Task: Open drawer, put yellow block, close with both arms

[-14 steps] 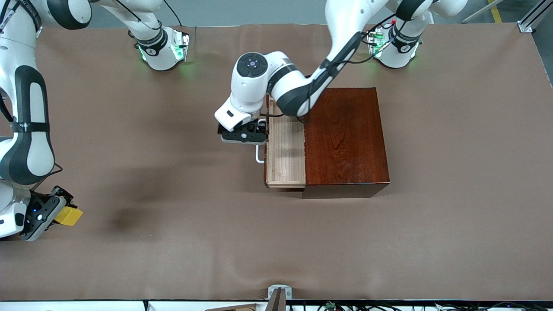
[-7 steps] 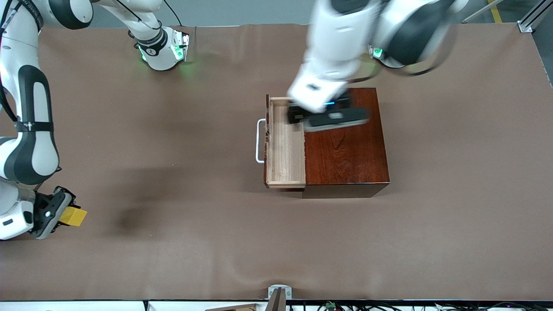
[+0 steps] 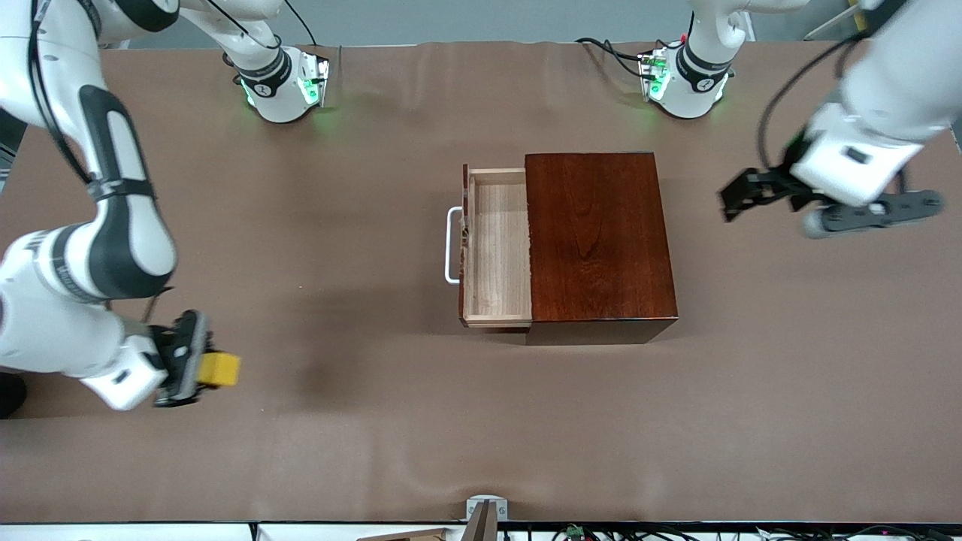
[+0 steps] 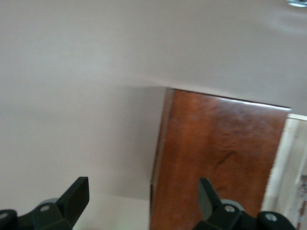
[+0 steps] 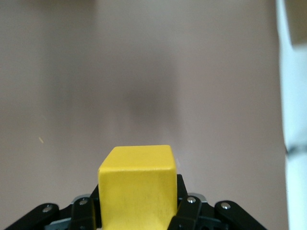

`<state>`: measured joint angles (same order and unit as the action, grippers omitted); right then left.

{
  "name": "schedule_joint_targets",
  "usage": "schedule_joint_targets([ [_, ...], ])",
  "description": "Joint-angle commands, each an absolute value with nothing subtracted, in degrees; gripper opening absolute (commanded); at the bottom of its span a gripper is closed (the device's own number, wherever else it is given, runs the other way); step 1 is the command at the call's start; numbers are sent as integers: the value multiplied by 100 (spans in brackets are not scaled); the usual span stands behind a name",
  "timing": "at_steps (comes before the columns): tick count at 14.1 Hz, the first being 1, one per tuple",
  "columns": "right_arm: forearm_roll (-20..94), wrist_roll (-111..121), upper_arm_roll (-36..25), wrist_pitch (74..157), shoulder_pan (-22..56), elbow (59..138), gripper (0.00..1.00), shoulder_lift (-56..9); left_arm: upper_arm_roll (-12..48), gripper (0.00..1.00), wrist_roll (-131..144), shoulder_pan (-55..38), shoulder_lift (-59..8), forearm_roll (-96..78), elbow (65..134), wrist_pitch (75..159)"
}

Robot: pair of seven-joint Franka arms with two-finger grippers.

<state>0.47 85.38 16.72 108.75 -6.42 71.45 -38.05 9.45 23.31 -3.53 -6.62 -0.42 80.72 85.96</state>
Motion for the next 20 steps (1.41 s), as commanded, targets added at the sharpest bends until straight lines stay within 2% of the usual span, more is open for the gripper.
schedule_joint_targets([
  [1, 17, 8587, 1784, 10784, -230, 7189, 0, -3726, 1028, 100, 2145, 25, -335, -193, 8823, 8858],
  [4, -88, 7782, 1758, 10758, 551, 7189, 0, -3709, 1020, 100, 1050, 552, -273, -667, 9105, 9104],
  [8, -114, 6806, 1740, 10723, 1386, 7172, 0, -3674, 1011, 100, 484, 580, -281, -572, 9097, 9237],
  [10, -498, 5981, 1705, 10696, 1896, 7172, 0, -3419, 1037, 100, 475, 527, -281, -265, 9079, 9290],
  [20, -852, 5283, 1714, 10705, 2654, 7172, 0, -3428, 1055, 100, 483, 483, -325, -264, 9026, 9290],
])
